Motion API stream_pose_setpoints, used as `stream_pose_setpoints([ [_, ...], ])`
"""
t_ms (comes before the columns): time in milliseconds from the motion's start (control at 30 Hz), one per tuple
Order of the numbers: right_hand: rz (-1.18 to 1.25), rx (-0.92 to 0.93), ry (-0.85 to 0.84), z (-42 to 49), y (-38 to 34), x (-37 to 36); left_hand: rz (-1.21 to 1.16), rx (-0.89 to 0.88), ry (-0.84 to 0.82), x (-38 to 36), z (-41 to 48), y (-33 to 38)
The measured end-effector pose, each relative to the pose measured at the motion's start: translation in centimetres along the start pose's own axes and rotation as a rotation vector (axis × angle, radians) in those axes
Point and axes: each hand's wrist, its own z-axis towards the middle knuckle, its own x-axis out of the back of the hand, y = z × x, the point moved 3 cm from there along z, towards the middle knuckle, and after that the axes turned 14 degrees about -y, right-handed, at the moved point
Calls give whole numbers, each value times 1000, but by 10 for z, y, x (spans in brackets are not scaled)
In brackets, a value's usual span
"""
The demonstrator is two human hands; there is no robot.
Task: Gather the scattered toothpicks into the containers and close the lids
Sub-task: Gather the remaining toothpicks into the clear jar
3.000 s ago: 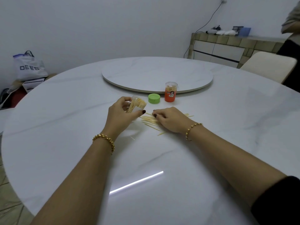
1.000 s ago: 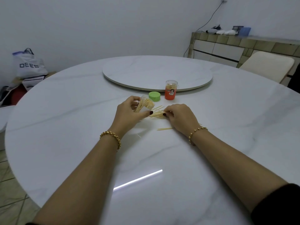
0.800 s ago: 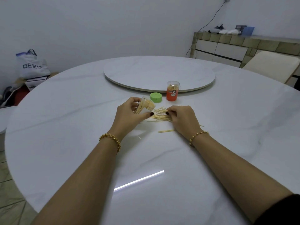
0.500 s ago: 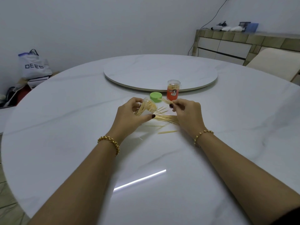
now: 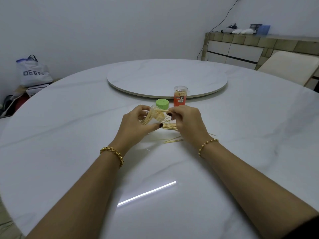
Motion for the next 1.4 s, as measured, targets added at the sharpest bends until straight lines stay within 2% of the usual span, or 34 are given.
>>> stream_pose_setpoints([
  [400, -378, 136, -67, 0, -19, -7, 52, 24, -5, -1, 1, -5],
  [833, -429, 193, -93, -1, -35, -8, 48, 24, -6, -3, 3, -8],
  [1067, -342, 157, -107, 0, -27, -9, 34, 23, -6, -3, 2, -6],
  [1233, -149, 94, -94, -1, -22, -7, 21, 17, -1, -3, 2, -4],
  [1400, 44, 11, 35, 1, -20, -4, 12, 22, -9, -2, 1, -4],
])
